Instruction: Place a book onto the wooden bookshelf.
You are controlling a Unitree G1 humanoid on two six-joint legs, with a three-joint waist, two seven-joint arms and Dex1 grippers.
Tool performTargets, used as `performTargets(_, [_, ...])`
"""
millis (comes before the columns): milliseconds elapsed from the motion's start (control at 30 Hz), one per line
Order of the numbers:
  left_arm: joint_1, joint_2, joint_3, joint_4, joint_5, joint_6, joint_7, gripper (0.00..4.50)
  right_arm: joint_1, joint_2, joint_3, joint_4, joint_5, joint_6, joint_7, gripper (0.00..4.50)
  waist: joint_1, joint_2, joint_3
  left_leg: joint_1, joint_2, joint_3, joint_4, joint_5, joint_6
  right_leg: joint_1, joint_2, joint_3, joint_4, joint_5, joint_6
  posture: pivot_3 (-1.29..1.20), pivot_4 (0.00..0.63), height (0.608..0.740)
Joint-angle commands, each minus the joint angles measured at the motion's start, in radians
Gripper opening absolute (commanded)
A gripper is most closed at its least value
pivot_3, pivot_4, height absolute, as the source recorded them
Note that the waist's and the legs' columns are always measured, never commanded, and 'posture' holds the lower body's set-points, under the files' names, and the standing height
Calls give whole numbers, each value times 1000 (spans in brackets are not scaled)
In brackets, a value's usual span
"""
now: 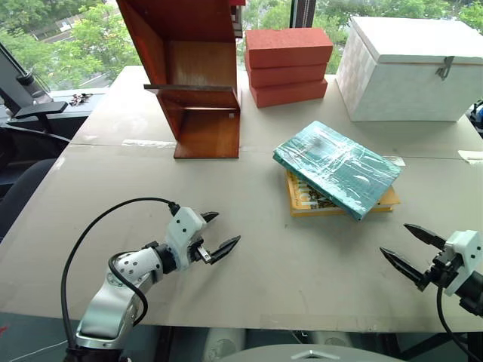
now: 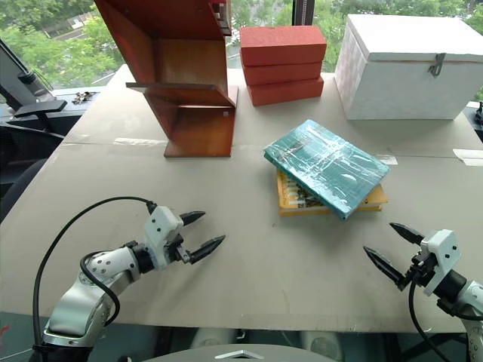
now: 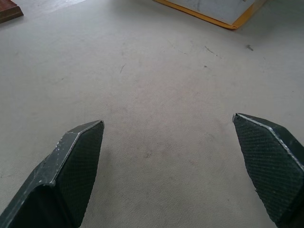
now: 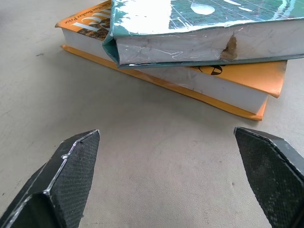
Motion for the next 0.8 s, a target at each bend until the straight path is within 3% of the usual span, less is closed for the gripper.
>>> performTargets(33, [-13, 12, 39, -22, -29, -7, -11, 4472, -25, -12, 11, -10, -11, 4, -10, 4500, 0, 0, 0, 0, 0, 0, 0, 0, 0, 0, 0, 0, 0, 0, 0, 0, 150, 740])
performTargets(633, [-14, -11, 54, 9, -43, -34, -18, 4472, -93, -43, 27, 46, -69, 22, -57, 4500, 0, 1, -1, 0, 0, 0, -1, 0, 0, 0, 0, 0, -1, 0, 0, 0, 150, 740])
performTargets(800, [-18, -21, 39, -9, -48, -31, -20, 4472, -128, -47, 5, 32, -138, 52, -191, 4500, -1, 1, -1, 0, 0, 0, -1, 0, 0, 0, 0, 0, -1, 1, -1, 0, 150, 740])
